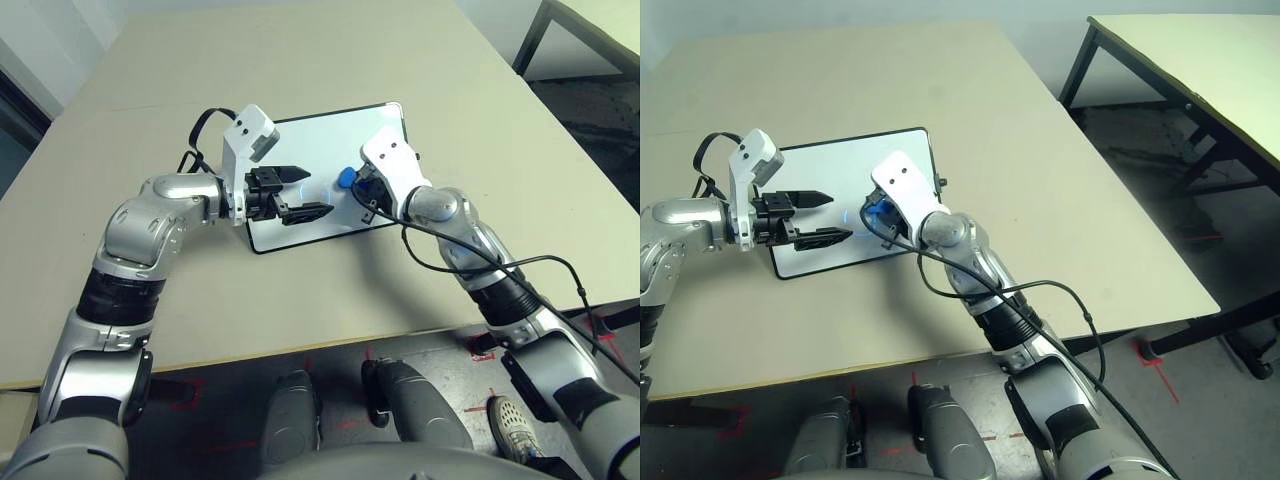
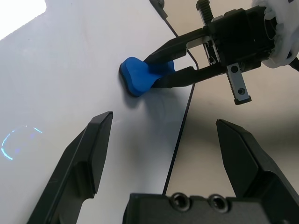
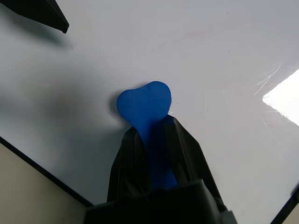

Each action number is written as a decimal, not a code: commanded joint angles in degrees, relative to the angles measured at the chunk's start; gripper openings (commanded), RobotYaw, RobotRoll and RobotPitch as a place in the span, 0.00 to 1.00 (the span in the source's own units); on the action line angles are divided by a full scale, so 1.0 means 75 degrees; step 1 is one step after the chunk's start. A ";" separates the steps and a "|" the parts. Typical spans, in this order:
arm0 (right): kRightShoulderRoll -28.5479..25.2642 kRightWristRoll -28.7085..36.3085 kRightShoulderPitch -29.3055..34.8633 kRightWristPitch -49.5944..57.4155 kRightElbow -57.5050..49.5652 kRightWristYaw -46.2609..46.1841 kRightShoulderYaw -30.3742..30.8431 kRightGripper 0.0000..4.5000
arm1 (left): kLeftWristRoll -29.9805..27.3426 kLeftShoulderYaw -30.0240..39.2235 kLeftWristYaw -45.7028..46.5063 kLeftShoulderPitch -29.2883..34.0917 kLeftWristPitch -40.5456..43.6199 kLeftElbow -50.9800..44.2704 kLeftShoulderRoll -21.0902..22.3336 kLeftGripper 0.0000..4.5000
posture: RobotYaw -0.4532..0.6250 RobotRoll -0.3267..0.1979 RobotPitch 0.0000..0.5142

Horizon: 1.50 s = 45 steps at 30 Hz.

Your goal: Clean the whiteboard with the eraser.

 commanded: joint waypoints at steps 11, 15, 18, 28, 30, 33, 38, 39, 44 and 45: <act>-0.1000 -0.0063 0.1186 0.0527 -0.0311 -0.0007 -0.0278 0.13 | 0.0020 -0.0060 -0.0012 -0.0064 -0.0005 -0.0027 -0.0018 1.00 | 0.42 0.62 0.25; -0.0764 0.0342 0.1065 0.0770 -0.0934 0.0126 -0.0520 0.13 | 0.0031 -0.0068 -0.0028 -0.0099 -0.0030 0.0004 -0.0026 1.00 | 0.42 0.62 0.25; -0.0286 0.1134 0.0758 0.1314 -0.1761 0.0281 -0.1092 0.13 | -0.0039 0.0052 0.0037 -0.0127 -0.0044 -0.0047 -0.0099 1.00 | 0.43 0.62 0.25; -0.0137 0.2295 -0.0675 0.2438 -0.2923 -0.0962 -0.3896 0.13 | -0.0154 0.2474 0.2323 -0.0642 -0.1581 0.0035 -0.1259 1.00 | 0.44 0.62 0.26; -0.0488 0.1977 -0.0573 0.2341 -0.2588 -0.1389 -0.4071 0.13 | 0.0107 0.3085 0.3023 -0.0828 -0.2348 0.0351 -0.1327 1.00 | 0.44 0.62 0.26; -0.0990 0.1693 -0.0210 0.2335 -0.1975 -0.1787 -0.4072 0.13 | 0.0527 0.3652 0.3623 -0.0799 -0.3402 0.0976 -0.1130 1.00 | 0.45 0.62 0.27; -0.1504 0.1522 0.0249 0.2043 -0.0878 -0.2013 -0.3908 0.13 | 0.0916 0.4371 0.4234 -0.0390 -0.4637 0.2280 -0.0713 1.00 | 0.46 0.62 0.26; -0.1515 0.1557 0.0270 0.2029 -0.0717 -0.2032 -0.3910 0.13 | 0.0913 0.4480 0.4311 -0.0319 -0.4760 0.2535 -0.0665 1.00 | 0.46 0.62 0.26; -0.1513 0.1595 0.0389 0.2294 -0.0038 -0.1989 -0.3670 0.13 | 0.1090 0.4649 0.4265 0.0500 -0.5630 0.4059 -0.0434 1.00 | 0.47 0.62 0.25; -0.1460 0.1604 0.0428 0.2347 0.0082 -0.2038 -0.3667 0.13 | 0.1084 0.4654 0.4261 0.0653 -0.5724 0.4438 -0.0453 1.00 | 0.47 0.62 0.25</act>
